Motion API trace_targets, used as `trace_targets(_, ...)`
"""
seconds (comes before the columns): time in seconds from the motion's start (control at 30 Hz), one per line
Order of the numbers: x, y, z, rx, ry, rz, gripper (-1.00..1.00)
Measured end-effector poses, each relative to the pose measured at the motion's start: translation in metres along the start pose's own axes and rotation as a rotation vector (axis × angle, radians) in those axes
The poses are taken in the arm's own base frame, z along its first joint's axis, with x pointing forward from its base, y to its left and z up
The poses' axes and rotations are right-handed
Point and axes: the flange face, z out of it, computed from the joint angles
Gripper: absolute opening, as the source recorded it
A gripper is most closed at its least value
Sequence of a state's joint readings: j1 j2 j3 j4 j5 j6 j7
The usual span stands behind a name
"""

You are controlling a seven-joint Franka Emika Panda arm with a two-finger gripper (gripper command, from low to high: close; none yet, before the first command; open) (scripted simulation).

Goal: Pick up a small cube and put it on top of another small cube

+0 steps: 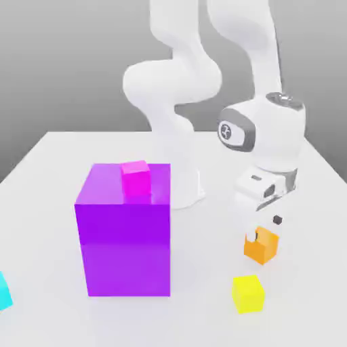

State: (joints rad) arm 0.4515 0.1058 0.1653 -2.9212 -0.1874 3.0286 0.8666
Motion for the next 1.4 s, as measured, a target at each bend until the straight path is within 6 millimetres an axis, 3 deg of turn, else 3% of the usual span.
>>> trace_targets(0.13,-0.003,0.002,0.025,0.001,-0.005,-0.004,0.0)
trace_targets(0.17,-0.004,0.003,0.028,0.0,-0.006,-0.004,-1.0)
trace_targets(0.4,-0.004,0.003,0.028,0.0,-0.005,-0.004,-1.0)
trace_targets(0.77,-0.003,0.002,-0.032,-0.002,-0.004,-0.007,-1.0)
trace_targets(0.83,0.011,0.011,-0.047,-0.006,-0.003,0.063,-1.0)
trace_targets(0.97,0.056,0.042,-0.086,-0.017,0.002,0.289,-1.0)
trace_targets(1.13,0.099,0.099,-0.145,-0.023,0.005,0.593,-1.0)
trace_targets(1.27,0.116,0.153,-0.197,-0.021,0.004,0.837,-1.0)
trace_targets(1.4,0.115,0.21,-0.251,-0.013,0.0,1.08,-1.0)
